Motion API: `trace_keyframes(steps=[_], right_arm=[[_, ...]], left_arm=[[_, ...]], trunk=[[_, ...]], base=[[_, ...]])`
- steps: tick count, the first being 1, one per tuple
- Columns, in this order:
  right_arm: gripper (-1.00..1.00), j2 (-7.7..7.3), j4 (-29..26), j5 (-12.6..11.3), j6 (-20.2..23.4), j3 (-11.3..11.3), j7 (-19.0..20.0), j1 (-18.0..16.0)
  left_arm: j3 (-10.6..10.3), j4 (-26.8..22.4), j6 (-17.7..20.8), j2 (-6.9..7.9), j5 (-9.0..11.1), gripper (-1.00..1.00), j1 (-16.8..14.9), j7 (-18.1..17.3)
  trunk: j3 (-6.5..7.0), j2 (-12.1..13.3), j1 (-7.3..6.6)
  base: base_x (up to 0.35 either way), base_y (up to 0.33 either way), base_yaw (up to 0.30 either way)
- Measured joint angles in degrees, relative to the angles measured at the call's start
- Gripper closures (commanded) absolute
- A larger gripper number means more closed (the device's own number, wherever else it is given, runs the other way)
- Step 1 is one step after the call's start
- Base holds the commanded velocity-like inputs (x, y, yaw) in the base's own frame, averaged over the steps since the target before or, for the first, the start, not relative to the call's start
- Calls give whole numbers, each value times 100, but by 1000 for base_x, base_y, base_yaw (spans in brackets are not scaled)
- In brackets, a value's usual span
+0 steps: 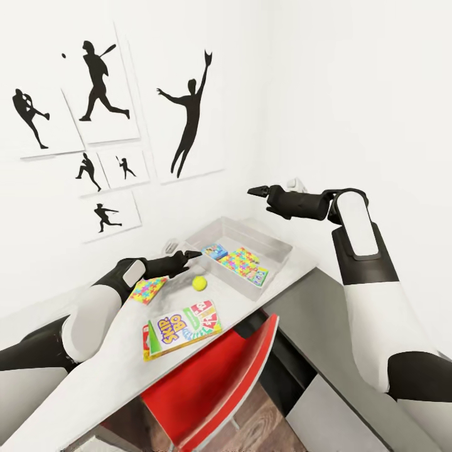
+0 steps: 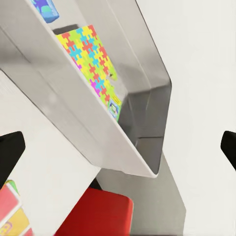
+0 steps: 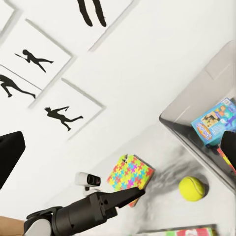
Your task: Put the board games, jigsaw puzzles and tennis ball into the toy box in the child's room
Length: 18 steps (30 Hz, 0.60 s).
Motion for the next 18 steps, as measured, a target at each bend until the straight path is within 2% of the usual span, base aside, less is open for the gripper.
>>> trace_keyframes(steps=[10, 18], right_arm=[[-100, 0, 57, -2, 0, 52, -31, 0], [-100, 3, 64, -3, -11, 67, -36, 1]], left_arm=[[-1, 1, 7, 3, -1, -100, 0, 1], [-1, 1, 9, 5, -1, -100, 0, 1]], trunk=[[1, 1, 0], [1, 1, 1]], base=[[-88, 37, 0], [-195, 146, 0]])
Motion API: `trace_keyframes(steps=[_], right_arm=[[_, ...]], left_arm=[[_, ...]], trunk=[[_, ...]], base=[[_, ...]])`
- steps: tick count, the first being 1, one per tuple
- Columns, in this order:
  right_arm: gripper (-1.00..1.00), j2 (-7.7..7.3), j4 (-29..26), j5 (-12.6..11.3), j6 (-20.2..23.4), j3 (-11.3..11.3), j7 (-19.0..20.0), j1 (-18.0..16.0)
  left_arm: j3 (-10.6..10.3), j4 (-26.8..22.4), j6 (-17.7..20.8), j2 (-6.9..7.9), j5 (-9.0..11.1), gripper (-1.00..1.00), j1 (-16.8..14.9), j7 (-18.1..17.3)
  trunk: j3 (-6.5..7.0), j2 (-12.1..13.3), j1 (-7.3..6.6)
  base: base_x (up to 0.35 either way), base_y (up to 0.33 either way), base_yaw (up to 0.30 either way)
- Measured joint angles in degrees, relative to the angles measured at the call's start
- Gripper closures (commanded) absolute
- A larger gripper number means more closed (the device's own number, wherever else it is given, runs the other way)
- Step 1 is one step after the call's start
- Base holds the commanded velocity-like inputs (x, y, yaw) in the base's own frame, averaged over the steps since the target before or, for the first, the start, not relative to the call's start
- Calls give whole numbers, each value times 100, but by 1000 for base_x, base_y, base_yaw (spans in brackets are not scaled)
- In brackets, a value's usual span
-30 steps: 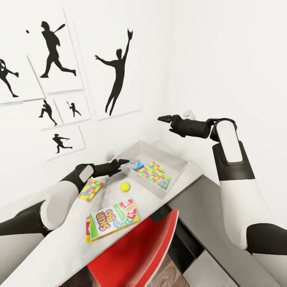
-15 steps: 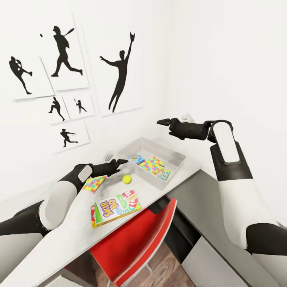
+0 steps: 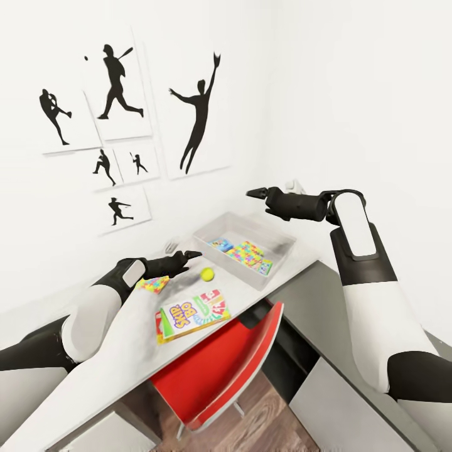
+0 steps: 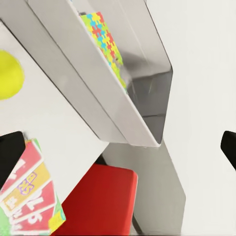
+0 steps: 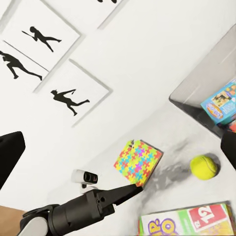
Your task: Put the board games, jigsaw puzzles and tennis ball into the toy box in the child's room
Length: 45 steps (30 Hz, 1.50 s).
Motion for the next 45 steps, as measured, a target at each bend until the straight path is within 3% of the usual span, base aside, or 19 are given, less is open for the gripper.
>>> trace_keyframes(steps=[14, 30, 34, 40, 45], right_arm=[[-100, 7, 107, 10, -12, 10, -6, -1], [-100, 8, 152, 11, -13, 12, -6, -1], [-100, 8, 229, 12, -16, 20, -12, -1], [-100, 11, 538, 21, -31, 240, -61, -5], [-100, 16, 863, 29, -34, 348, -199, -14]], left_arm=[[0, 0, 0, 8, 0, -100, 1, -1], [-1, -7, 0, 33, -6, -100, 1, -3], [-2, -7, 0, 87, -1, -100, 1, -3], [-16, -9, 72, 214, -8, -100, 1, -4], [-42, -47, 329, 431, -3, -100, 5, -27]], trunk=[[0, 0, -1], [35, -1, -2], [46, -1, -2], [63, -1, -2], [76, -1, -2]], base=[[-126, 99, 19], [-102, 80, 242], [-5, 4, 274], [-1, 1, 276], [0, 0, 278]])
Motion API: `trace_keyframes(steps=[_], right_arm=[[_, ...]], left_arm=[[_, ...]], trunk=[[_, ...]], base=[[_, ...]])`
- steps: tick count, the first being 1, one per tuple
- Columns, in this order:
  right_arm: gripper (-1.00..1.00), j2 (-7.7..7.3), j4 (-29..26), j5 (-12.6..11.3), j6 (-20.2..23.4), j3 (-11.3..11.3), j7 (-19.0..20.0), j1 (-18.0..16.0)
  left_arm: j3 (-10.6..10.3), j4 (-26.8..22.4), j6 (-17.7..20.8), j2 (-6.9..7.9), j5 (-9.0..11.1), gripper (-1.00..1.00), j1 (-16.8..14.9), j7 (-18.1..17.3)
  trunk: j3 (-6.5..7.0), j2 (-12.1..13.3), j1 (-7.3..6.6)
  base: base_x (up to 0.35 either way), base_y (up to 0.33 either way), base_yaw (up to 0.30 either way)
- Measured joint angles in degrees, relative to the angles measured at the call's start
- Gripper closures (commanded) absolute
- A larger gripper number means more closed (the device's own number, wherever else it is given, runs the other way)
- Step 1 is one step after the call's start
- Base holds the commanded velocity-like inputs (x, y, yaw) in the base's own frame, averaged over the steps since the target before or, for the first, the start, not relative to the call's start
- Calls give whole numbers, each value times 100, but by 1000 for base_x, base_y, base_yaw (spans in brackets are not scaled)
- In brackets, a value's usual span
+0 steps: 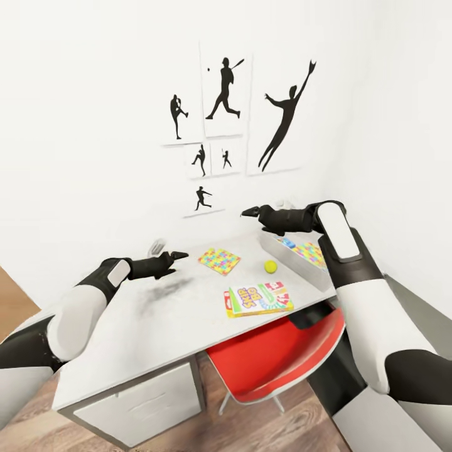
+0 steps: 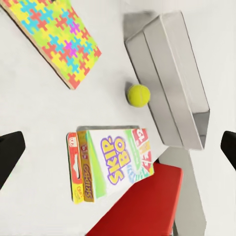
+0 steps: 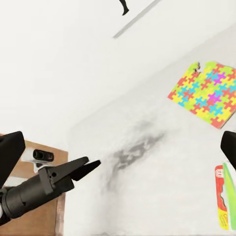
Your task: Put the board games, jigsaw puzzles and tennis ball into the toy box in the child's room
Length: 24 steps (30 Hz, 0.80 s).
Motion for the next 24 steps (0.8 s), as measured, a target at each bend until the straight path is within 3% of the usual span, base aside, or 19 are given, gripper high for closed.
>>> trace_keyframes(steps=[4, 10, 18, 24], right_arm=[[-100, -5, 142, 1, 12, 30, -157, -3], [-100, -6, 228, 2, 29, 45, -437, -5], [-100, -22, 261, 11, 41, 48, -881, -8], [-100, -48, 303, 10, 46, 50, -1650, -19]], left_arm=[[-24, -185, 435, 255, -4, -100, 12, -205], [-57, -524, 838, 775, 4, -100, 164, -999], [-82, -608, 1019, 1279, -5, -100, 349, -1901], [-249, -614, 1027, 1700, -11, -100, 617, -2665]], trunk=[[9, 0, 0], [14, 0, 0], [15, 0, 0], [15, 0, 0]], base=[[0, 0, 280], [0, 0, 281], [0, 0, 241], [0, 0, 56]])
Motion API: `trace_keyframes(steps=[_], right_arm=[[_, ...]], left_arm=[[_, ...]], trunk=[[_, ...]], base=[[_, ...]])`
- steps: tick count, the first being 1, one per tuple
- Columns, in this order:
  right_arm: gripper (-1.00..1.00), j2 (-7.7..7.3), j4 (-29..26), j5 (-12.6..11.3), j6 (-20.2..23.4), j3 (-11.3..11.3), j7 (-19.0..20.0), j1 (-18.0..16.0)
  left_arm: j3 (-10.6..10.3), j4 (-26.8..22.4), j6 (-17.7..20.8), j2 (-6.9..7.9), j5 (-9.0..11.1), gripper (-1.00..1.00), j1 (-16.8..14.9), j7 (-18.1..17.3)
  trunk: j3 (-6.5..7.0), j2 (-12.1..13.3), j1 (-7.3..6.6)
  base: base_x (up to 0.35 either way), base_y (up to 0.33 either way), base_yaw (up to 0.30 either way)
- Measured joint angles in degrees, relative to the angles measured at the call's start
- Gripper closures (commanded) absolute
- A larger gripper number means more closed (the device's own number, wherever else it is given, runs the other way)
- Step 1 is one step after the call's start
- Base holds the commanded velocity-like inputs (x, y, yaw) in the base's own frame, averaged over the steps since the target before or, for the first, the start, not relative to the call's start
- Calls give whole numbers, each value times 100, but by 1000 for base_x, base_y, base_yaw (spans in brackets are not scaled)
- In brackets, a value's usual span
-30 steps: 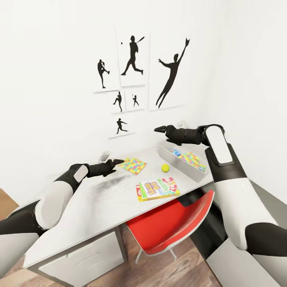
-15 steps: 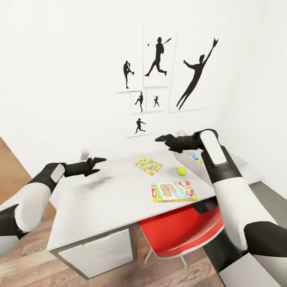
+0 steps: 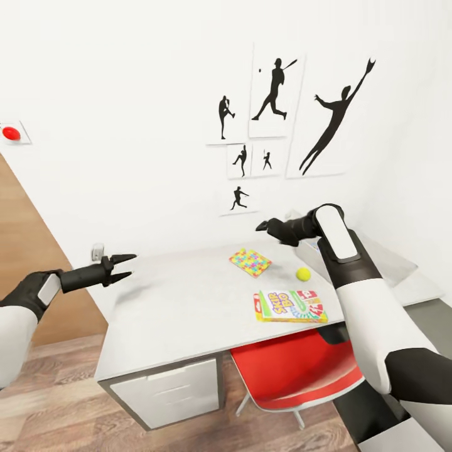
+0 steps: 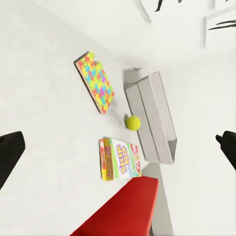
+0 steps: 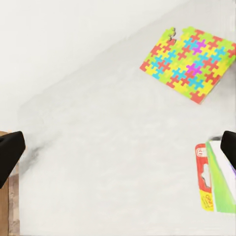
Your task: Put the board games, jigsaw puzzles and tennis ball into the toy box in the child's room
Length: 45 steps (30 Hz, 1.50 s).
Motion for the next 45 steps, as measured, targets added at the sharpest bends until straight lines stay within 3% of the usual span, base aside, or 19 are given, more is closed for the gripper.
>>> trace_keyframes(steps=[7, 11, 20, 29, 35, 45], right_arm=[[-100, -36, 10, -6, -3, -1, -534, -2], [-100, -79, 22, -3, -4, -10, -733, -13], [-100, -125, 31, -14, -10, -26, -1421, -53], [-100, -52, 391, -32, -16, -11, -1884, -181], [-100, -21, 1055, -31, -17, -12, -1952, -244], [-100, -5, 1390, -35, -17, -14, -1957, -256]], left_arm=[[-207, -10, -164, 410, -14, -100, 447, -744], [-252, -10, -556, 732, -28, -100, 802, -1058], [-268, -11, -796, 1198, -38, -100, 1116, -1183], [-377, -259, -615, 1231, -31, -100, 1151, -1191], [-547, -640, -236, 1126, -10, -100, 1153, -1217], [-602, -1030, 20, 930, -3, -100, 1160, -1235]], trunk=[[0, 0, 0], [0, 0, 0], [0, 0, 0], [0, 0, 0], [0, 1, 0], [0, 0, 0]], base=[[0, 0, 10], [0, 0, 2], [0, 0, 0], [0, 0, 0], [0, 0, 0], [0, 0, 0]])
